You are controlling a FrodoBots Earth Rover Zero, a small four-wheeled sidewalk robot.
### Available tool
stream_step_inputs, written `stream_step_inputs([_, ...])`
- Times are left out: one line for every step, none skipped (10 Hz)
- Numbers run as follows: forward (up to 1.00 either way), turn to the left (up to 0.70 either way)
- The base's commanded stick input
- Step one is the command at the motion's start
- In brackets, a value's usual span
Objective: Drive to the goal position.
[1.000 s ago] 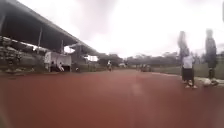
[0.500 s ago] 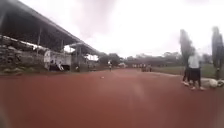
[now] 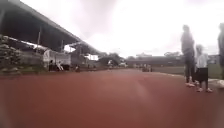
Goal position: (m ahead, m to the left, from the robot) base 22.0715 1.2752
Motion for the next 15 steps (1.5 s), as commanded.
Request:
stream_step_inputs([0.5,-0.45])
stream_step_inputs([0.5,-0.47])
stream_step_inputs([0.5,-0.48])
stream_step_inputs([0.5,-0.48])
stream_step_inputs([0.5,-0.24])
stream_step_inputs([0.5,0.02])
stream_step_inputs([0.5,0.02])
stream_step_inputs([0.5,0.02])
stream_step_inputs([0.5,0.02])
stream_step_inputs([0.5,0.02])
stream_step_inputs([0.5,0.02])
stream_step_inputs([0.5,0.02])
stream_step_inputs([0.5,0.02])
stream_step_inputs([0.5,0.02])
stream_step_inputs([0.5,0.02])
